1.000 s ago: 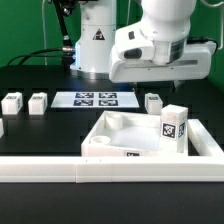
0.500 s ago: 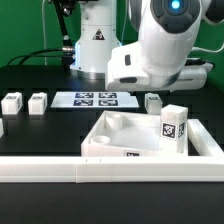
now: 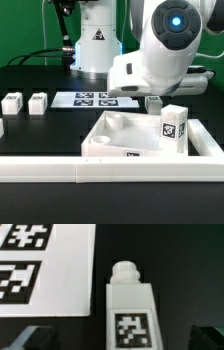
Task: Assemble square table
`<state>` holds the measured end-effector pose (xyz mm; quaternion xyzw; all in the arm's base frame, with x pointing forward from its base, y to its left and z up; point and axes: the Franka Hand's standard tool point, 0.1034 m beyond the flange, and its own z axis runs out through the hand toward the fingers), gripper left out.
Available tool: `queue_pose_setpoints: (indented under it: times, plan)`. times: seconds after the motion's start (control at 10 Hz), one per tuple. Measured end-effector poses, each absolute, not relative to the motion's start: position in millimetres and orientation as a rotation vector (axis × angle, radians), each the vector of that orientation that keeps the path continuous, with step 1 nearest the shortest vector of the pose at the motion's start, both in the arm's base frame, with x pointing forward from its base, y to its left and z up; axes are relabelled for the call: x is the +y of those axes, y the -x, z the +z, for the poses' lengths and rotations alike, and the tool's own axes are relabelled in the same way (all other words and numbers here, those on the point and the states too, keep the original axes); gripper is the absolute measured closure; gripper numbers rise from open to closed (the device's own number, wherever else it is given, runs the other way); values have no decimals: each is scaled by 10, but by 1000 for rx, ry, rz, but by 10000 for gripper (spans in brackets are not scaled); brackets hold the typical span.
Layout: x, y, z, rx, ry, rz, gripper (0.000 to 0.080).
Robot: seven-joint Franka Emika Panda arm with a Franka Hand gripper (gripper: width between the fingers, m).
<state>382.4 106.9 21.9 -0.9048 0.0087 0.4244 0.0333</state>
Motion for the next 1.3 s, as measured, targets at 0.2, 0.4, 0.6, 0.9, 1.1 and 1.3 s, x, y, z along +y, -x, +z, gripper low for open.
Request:
queue_pose_setpoints:
  times: [0.2, 0.4, 0.6, 0.9, 1.1, 1.3]
  plan:
    - [1070, -3848, 192, 15, 2799, 1274, 150]
    - [1060, -3849, 189, 19, 2799, 1274, 150]
    - [1098, -3809, 160, 12, 2798, 1276, 150]
    - [1098, -3757, 103, 12, 2800, 1290, 150]
    - [1093, -3749, 82, 28, 2808, 1290, 407]
    - [1081, -3757, 80, 47, 2813, 1289, 512]
